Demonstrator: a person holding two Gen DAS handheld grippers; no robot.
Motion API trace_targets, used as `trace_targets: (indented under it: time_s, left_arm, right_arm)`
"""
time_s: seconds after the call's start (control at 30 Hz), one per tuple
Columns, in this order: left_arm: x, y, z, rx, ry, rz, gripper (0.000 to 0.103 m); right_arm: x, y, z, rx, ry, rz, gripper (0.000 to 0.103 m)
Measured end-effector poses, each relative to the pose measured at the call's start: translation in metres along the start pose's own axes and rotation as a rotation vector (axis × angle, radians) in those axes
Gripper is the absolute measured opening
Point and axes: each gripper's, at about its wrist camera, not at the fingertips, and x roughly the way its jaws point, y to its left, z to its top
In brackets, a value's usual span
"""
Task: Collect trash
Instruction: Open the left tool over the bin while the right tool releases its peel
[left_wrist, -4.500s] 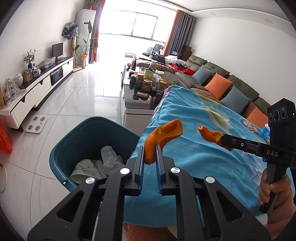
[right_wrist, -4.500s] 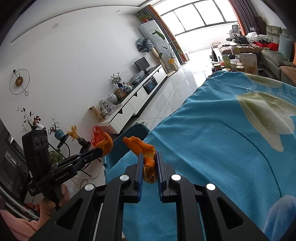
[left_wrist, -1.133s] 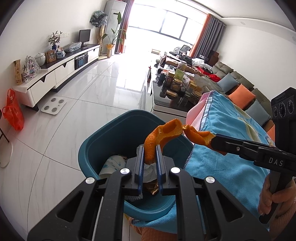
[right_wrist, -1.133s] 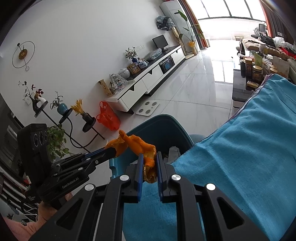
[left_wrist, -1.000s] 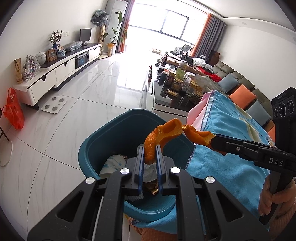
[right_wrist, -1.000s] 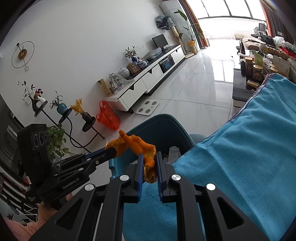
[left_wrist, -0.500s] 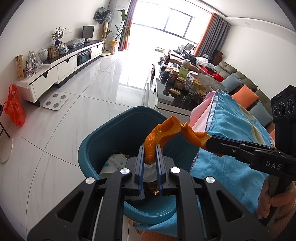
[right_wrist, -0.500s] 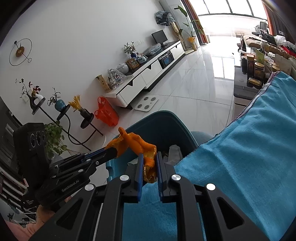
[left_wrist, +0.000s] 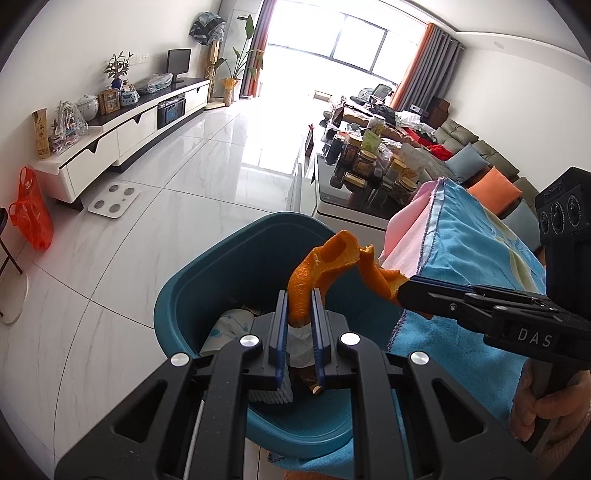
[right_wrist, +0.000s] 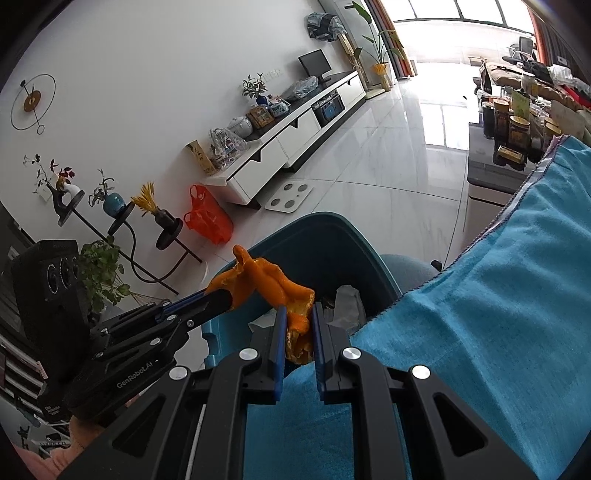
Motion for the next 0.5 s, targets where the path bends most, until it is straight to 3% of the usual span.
trace_targets:
  time_s: [0.5]
  left_arm:
    - [0.028, 0.000, 0.001, -0.023, 0.041, 0.017, 0.013]
  right_arm:
    - [0.017, 0.008, 0.006, -0.011, 0.045, -0.033, 0.014]
